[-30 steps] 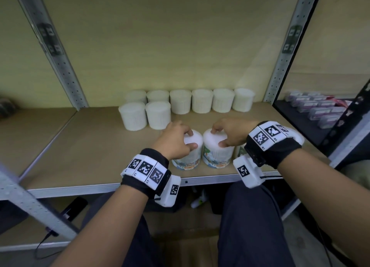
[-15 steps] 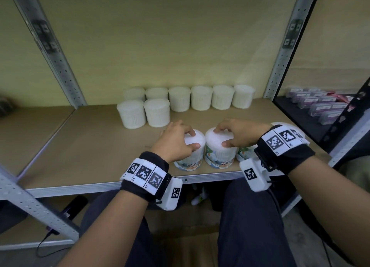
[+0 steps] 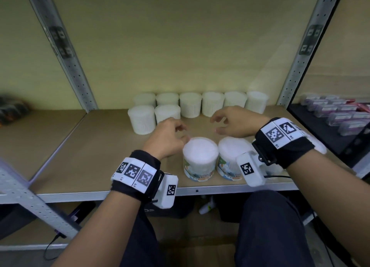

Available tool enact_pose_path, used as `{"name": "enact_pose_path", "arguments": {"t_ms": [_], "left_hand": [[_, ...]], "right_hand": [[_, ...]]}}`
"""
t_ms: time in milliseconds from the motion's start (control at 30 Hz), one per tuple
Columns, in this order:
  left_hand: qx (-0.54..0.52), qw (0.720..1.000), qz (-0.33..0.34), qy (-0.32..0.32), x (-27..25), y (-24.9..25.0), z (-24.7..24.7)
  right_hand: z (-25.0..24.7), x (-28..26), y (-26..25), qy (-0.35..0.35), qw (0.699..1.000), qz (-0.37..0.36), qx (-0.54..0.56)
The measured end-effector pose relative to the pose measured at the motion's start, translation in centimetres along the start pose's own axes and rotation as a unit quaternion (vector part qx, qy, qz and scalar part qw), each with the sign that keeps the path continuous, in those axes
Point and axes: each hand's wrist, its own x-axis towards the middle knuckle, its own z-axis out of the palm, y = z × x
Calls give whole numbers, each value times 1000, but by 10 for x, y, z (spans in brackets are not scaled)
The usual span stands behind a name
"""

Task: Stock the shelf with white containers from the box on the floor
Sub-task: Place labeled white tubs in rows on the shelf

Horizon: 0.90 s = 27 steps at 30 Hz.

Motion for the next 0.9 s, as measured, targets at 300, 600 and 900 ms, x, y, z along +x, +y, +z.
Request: {"name": "enact_pose_path", "arguments": {"t_ms": [300, 600, 900], "left_hand": [[14, 996, -74, 45, 38, -59, -51], [66, 990, -125, 0, 99, -114, -61], [101, 984, -143, -36, 121, -139, -46]], "right_hand": [[-2, 81, -52, 63, 995, -65, 36], [14, 167, -82, -35, 996, -26, -77], [26, 211, -85, -86, 984, 16, -155]]}}
